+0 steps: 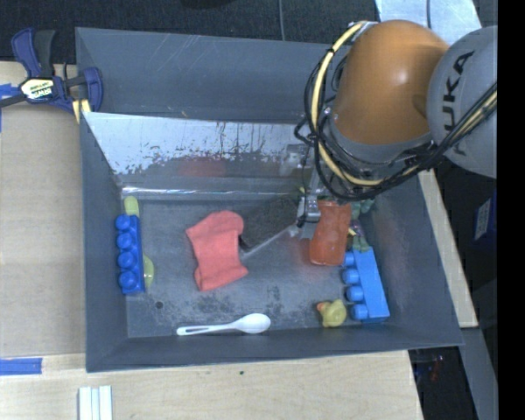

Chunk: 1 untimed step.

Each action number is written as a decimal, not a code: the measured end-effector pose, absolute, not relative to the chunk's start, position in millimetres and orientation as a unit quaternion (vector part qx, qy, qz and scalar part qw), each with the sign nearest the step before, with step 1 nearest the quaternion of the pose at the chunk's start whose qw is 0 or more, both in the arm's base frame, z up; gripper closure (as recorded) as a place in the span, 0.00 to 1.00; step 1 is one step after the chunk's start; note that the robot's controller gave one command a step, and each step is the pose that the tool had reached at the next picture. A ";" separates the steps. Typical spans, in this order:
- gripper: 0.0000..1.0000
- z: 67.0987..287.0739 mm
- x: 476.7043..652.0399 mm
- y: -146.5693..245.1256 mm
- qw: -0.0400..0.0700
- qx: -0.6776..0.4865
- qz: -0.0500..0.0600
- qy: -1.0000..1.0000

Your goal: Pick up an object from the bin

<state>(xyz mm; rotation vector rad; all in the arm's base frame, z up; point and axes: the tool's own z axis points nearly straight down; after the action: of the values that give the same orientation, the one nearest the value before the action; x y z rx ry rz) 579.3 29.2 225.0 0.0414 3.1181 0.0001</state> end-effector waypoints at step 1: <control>0.00 188.3 600.4 18.1 0.013 -0.079 -0.001 0.997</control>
Offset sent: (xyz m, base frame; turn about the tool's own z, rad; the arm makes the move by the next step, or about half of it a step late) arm -0.0147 -0.0518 -0.0453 -0.0439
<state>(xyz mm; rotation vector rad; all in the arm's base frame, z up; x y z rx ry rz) 600.4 18.1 188.3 -0.2459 3.1052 -0.0045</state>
